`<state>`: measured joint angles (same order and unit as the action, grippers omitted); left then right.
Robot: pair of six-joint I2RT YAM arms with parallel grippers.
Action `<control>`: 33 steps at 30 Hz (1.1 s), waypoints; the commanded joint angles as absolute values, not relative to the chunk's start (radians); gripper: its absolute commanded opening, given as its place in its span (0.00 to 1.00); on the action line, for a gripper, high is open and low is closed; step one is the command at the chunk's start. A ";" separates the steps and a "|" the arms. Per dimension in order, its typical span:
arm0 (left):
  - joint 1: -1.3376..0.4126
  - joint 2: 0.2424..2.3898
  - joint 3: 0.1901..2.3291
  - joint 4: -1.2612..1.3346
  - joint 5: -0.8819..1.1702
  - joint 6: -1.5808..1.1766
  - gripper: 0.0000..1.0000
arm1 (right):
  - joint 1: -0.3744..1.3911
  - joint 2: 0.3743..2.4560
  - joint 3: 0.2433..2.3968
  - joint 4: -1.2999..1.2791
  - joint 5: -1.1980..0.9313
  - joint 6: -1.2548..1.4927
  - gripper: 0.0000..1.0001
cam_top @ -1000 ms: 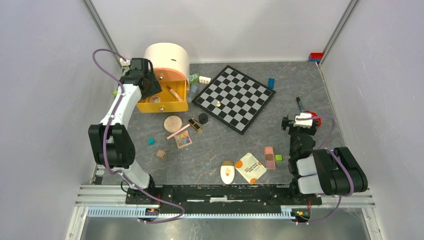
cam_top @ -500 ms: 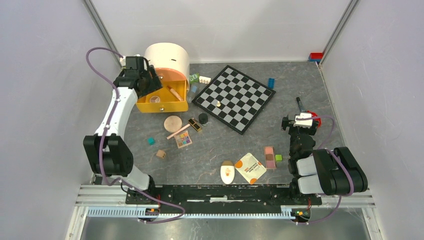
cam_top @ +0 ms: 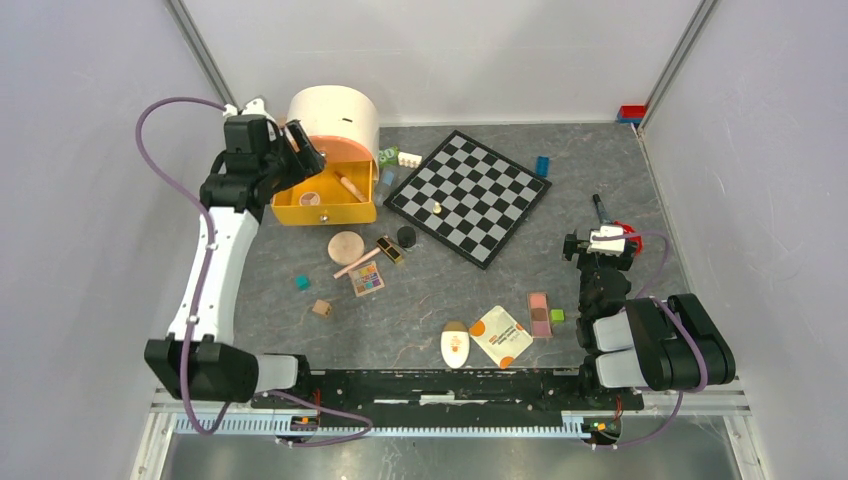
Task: Organize the makeup
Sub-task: Place the makeup in the drawer.
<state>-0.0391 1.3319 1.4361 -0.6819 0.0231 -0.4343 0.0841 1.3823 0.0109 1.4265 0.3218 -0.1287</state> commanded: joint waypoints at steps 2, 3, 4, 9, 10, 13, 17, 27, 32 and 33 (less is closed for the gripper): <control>-0.102 1.199 1.376 -0.693 0.096 -0.473 0.79 | 0.083 1.376 -0.106 1.457 0.317 -0.138 0.97; -0.134 1.176 1.349 -0.693 0.083 -0.478 0.79 | 0.083 1.376 -0.107 1.457 0.317 -0.138 0.97; -0.168 1.145 1.316 -0.693 0.069 -0.483 0.79 | 0.083 1.377 -0.107 1.457 0.317 -0.138 0.97; -0.426 1.034 1.144 -0.683 -0.066 -0.531 0.79 | 0.083 1.376 -0.106 1.458 0.317 -0.137 0.98; -0.477 1.020 1.114 -0.681 -0.084 -0.547 0.79 | 0.083 1.376 -0.107 1.458 0.316 -0.138 0.98; -0.576 0.986 1.016 -0.683 -0.137 -0.596 0.79 | 0.083 1.376 -0.106 1.458 0.316 -0.138 0.97; -0.624 0.935 0.922 -0.684 -0.166 -0.641 0.79 | 0.083 1.376 -0.106 1.457 0.316 -0.138 0.97; -0.658 0.940 0.836 -0.751 -0.235 -0.701 0.79 | 0.083 1.376 -0.107 1.457 0.316 -0.138 0.97; -0.660 0.995 0.839 -0.759 -0.284 -0.723 0.78 | 0.083 1.377 -0.107 1.457 0.316 -0.138 0.97; -0.660 0.995 0.839 -0.759 -0.296 -0.728 0.79 | 0.082 1.377 -0.107 1.457 0.317 -0.138 0.97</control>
<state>-0.6548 0.9813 0.8398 -0.7551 -0.2199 -0.6678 0.0841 1.3823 0.0109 1.4265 0.3218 -0.1287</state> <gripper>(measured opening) 0.784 0.975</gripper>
